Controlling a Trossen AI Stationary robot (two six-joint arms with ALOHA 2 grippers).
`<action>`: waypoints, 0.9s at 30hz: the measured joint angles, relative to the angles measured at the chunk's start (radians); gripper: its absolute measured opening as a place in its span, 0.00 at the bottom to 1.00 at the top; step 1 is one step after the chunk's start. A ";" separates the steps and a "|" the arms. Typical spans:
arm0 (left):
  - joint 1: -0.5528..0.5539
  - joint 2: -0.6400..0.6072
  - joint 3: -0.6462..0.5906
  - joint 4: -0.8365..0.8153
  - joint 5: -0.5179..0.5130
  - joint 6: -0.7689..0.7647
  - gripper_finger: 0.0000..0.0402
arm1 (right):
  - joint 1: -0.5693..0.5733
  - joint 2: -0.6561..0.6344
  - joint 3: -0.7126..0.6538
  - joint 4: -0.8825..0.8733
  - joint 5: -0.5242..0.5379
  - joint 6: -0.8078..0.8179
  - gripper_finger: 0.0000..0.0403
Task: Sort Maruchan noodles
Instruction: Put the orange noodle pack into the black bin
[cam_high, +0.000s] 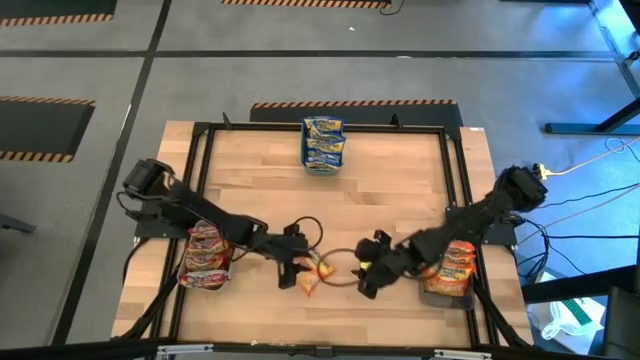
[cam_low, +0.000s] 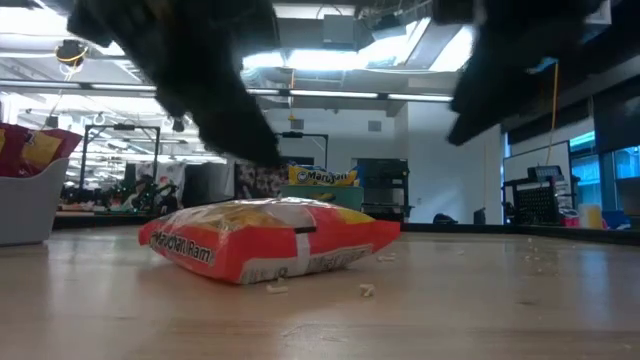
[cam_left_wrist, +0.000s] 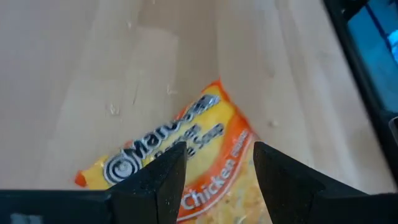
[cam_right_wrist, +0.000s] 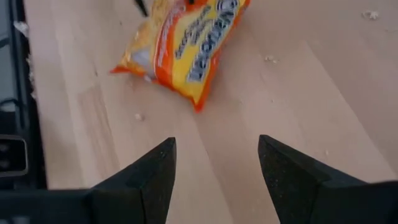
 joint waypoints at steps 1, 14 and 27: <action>-0.008 -0.016 0.006 -0.014 -0.007 0.002 0.45 | -0.020 0.000 0.000 0.013 -0.021 -0.014 0.53; -0.147 -0.024 -0.002 -0.135 -0.140 -0.066 0.45 | -0.269 0.169 -0.026 0.334 -0.320 -0.124 0.89; -0.203 0.078 0.000 -0.147 -0.237 -0.081 0.45 | -0.347 0.364 -0.022 0.627 -0.590 -0.014 0.92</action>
